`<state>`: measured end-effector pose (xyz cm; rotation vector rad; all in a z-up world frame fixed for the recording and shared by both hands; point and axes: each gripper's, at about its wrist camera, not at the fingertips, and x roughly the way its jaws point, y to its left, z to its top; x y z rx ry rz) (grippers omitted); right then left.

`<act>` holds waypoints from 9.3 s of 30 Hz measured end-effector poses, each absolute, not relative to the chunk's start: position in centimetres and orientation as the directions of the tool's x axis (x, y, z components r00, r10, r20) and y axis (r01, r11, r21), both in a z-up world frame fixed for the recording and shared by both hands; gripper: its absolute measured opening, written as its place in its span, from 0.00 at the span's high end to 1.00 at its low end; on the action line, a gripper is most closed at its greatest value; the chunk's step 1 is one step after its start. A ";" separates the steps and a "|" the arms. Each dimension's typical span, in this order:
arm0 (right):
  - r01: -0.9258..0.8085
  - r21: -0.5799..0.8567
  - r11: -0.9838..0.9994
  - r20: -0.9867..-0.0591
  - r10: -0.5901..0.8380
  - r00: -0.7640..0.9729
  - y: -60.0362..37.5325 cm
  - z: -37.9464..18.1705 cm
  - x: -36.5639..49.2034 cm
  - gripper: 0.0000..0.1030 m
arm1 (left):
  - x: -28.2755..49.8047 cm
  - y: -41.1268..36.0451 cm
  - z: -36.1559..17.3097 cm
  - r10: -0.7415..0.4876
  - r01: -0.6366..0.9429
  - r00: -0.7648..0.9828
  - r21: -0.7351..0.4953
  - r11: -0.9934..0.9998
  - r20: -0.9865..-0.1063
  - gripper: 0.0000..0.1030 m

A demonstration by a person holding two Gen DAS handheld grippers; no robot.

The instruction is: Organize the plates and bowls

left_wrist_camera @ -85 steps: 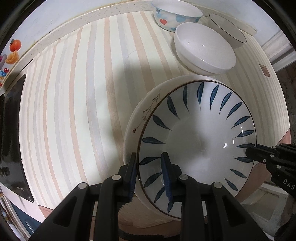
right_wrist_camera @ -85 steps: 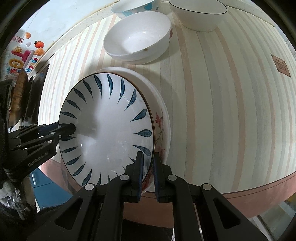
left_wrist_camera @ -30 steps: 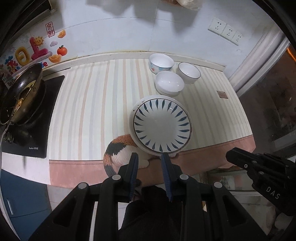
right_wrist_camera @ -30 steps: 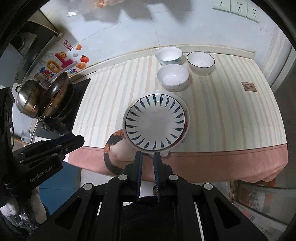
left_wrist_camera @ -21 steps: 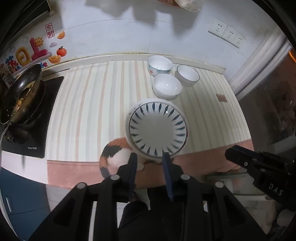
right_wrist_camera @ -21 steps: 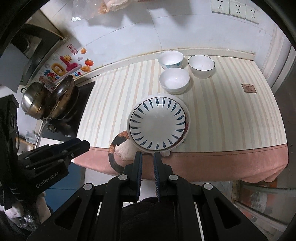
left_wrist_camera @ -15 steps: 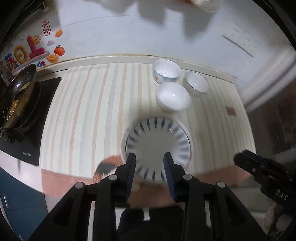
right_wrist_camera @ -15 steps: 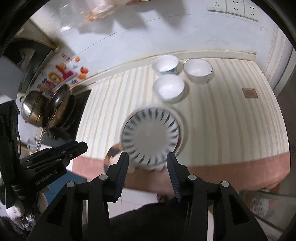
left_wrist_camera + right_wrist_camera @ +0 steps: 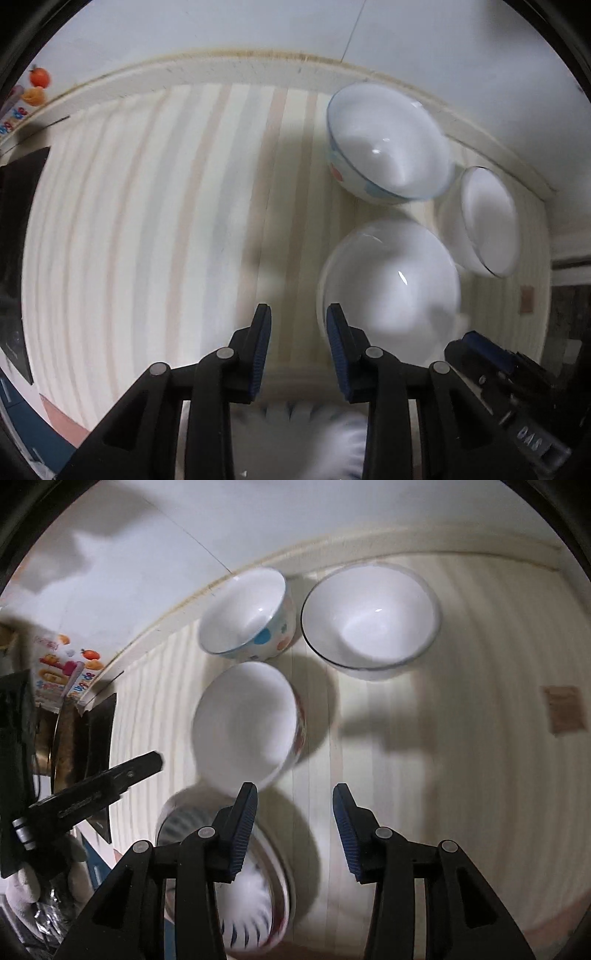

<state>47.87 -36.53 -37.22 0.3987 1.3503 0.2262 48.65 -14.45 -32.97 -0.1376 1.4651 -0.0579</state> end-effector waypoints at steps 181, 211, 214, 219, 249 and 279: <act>0.236 0.295 0.926 -0.955 0.287 0.071 -48.0 -37.3 35.8 0.85 | 35.8 -34.4 -32.3 -0.038 0.446 0.000 -0.034 0.894 -0.999 0.84; 0.069 0.420 0.905 -0.895 0.401 0.197 -45.1 -30.2 49.2 0.59 | 50.4 -20.6 -26.7 -0.133 -0.019 0.169 -0.138 0.990 -0.977 0.77; 0.024 0.414 0.910 -0.894 0.401 0.201 -42.4 -31.3 53.7 0.59 | 54.0 -18.3 -28.2 -0.099 -0.086 0.163 -0.114 0.990 -0.982 0.77; -0.014 0.390 0.921 -0.904 0.386 0.184 -38.5 -33.7 60.2 0.59 | 58.1 -16.1 -30.6 -0.067 -0.140 0.142 -0.087 0.986 -0.988 0.77; 0.001 0.259 0.966 -0.960 0.257 0.112 -33.4 -39.8 66.1 0.89 | 59.2 -16.5 -35.3 -0.146 -0.068 0.132 -0.156 0.985 -0.980 0.86; 0.054 0.292 0.955 -0.933 0.272 0.236 -40.8 -30.3 51.2 0.89 | 47.1 -24.6 -26.2 -0.219 0.174 0.204 -0.185 0.967 -0.954 0.86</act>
